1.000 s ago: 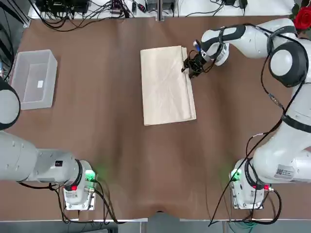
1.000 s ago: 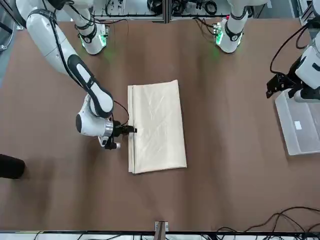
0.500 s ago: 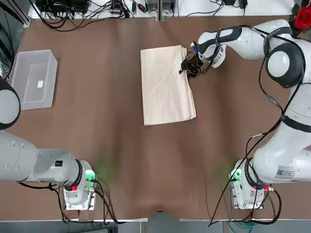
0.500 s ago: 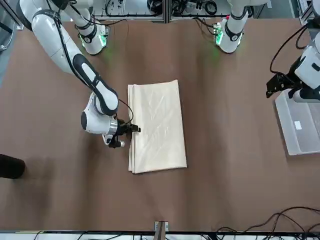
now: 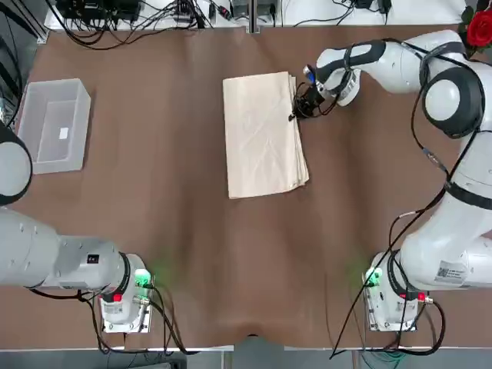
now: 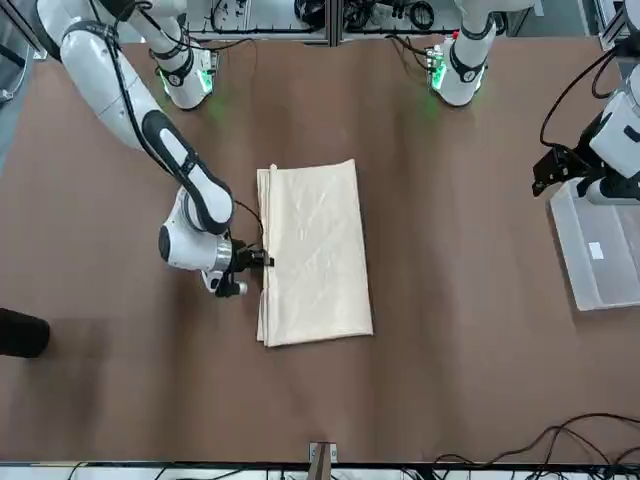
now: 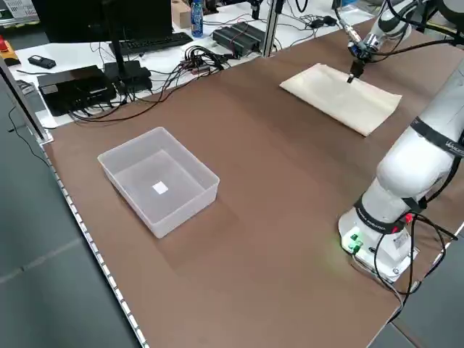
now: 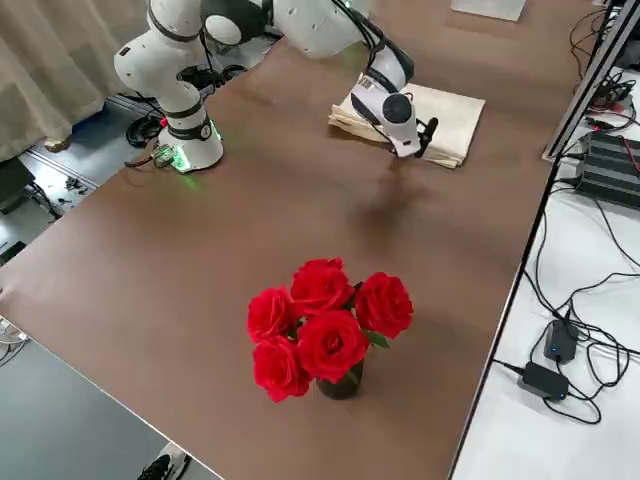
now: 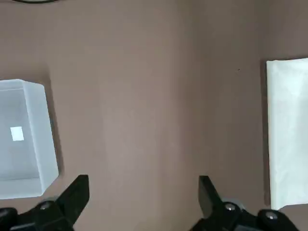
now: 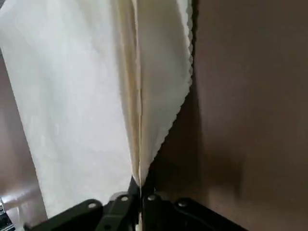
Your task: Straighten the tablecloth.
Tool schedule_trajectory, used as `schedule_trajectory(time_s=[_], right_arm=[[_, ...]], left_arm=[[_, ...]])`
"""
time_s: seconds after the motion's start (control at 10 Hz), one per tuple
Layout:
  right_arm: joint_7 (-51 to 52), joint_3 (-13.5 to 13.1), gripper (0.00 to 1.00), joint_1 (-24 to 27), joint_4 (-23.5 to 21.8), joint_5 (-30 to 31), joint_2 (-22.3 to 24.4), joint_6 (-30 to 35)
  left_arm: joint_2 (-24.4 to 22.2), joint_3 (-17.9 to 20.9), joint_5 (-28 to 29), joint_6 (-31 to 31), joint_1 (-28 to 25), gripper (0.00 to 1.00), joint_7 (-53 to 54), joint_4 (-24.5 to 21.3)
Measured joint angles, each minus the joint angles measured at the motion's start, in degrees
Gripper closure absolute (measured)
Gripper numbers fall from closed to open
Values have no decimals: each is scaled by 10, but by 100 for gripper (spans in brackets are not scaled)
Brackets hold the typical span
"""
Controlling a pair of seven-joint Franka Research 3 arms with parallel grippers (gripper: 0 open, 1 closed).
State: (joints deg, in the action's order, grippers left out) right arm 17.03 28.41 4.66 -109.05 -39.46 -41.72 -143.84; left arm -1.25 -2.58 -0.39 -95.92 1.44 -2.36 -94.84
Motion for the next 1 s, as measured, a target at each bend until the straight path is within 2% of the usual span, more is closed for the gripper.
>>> schedule_trajectory(time_s=[0.3, 0.6, 0.8, 1.0], right_arm=[[40, -1, 96, 53, -3, 0, 29, 81], [82, -2, 96, 85, -44, 0, 92, 96], [173, -6, 96, 144, -78, 0, 114, 97], [265, -9, 96, 218, -97, 0, 115, 100]], left_arm=[[0, 0, 0, 0, 0, 0, 0, 0], [0, 0, 0, 0, 0, 0, 0, 1], [0, 0, 0, 0, 0, 0, 0, 1], [0, 0, 0, 0, 0, 0, 0, 3]])
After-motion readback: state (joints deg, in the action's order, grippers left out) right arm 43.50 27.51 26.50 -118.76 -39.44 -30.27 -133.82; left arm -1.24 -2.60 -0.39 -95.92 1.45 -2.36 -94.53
